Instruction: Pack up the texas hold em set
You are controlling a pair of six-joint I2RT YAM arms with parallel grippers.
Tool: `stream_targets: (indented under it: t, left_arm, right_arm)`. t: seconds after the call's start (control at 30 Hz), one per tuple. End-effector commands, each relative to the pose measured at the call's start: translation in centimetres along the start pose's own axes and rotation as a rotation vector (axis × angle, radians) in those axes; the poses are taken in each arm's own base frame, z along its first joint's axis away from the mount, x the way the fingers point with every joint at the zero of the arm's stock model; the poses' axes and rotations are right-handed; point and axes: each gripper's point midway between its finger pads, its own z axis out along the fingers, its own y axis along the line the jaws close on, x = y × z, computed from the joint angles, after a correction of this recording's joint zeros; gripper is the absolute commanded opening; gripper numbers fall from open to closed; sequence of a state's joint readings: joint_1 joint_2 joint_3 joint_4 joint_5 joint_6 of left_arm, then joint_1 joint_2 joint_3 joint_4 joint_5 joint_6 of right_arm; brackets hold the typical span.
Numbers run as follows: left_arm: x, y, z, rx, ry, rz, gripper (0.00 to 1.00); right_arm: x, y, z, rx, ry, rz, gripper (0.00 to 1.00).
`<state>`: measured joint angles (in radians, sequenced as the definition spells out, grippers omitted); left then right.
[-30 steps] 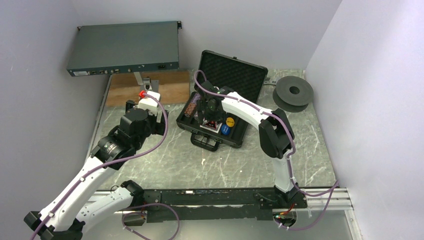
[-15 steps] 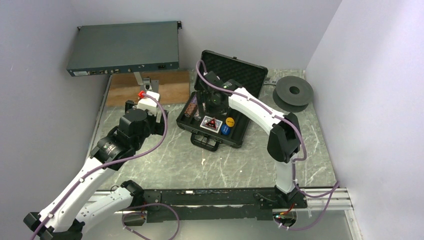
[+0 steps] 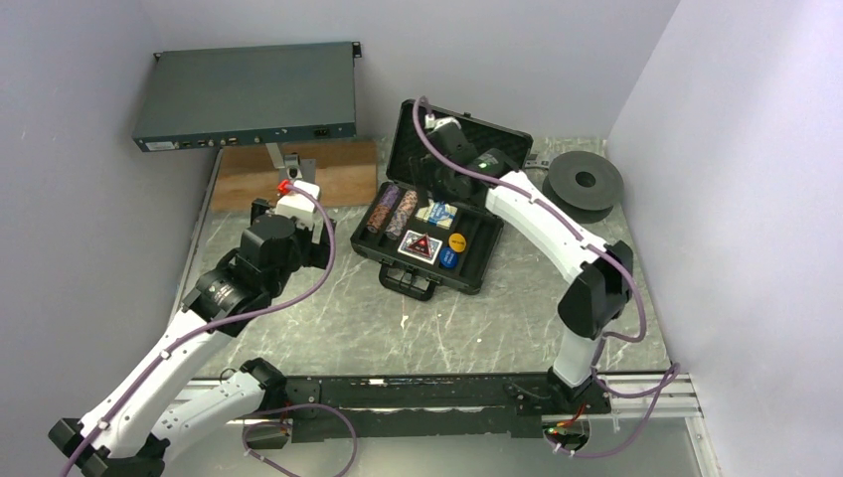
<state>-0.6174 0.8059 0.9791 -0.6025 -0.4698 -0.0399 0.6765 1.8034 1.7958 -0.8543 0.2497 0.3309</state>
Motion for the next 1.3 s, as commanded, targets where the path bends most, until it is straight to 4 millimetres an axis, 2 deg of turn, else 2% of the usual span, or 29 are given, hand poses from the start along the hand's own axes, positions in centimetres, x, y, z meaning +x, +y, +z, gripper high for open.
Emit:
stream_targets:
  t: [0.0, 0.1, 0.23, 0.4, 0.57, 0.77, 0.9, 1.03, 1.2, 1.27]
  left_arm:
    - [-0.5, 0.4, 0.3, -0.026, -0.024, -0.002, 0.97]
    - [-0.5, 0.3, 0.3, -0.022, -0.022, -0.001, 0.97]
    - [-0.4, 0.2, 0.4, -0.016, -0.019, 0.002, 0.97]
    - [-0.3, 0.1, 0.6, -0.019, -0.013, 0.004, 0.97]
    - [-0.3, 0.2, 0.6, -0.022, -0.012, 0.006, 0.97]
    - [-0.2, 0.0, 0.9, -0.02, -0.005, 0.009, 0.97]
    - [0.0, 0.1, 1.0, -0.025, 0.003, 0.013, 0.97]
    - [0.0, 0.1, 1.0, -0.027, 0.0, 0.014, 0.97]
    - [0.1, -0.1, 1.1, -0.022, 0.007, 0.017, 0.97]
    - [0.1, -0.1, 1.2, -0.022, 0.01, 0.019, 0.97]
  right_arm:
    - [-5.6, -5.9, -3.3, 0.107, -0.215, 0.009, 0.82]
    - [-7.4, -8.4, -4.3, 0.123, -0.303, 0.056, 0.82]
    - [-9.0, -10.8, -4.9, 0.171, -0.387, 0.032, 0.82]
    - [-10.8, -13.5, -4.5, 0.168, -0.403, -0.054, 0.83]
    - [-12.6, -13.6, -2.2, 0.109, -0.399, -0.16, 0.83]
    - [-14.7, -16.7, 1.1, 0.21, -0.398, -0.251, 0.83]
    - [-16.1, -17.9, 2.3, 0.247, -0.393, -0.26, 0.79]
    - [-16.5, -19.0, 3.3, 0.277, -0.393, -0.261, 0.72]
    - [-16.1, -19.4, 5.2, 0.286, -0.366, -0.254, 0.69]
    - [-16.0, -19.5, 5.6, 0.29, -0.363, -0.243, 0.63]
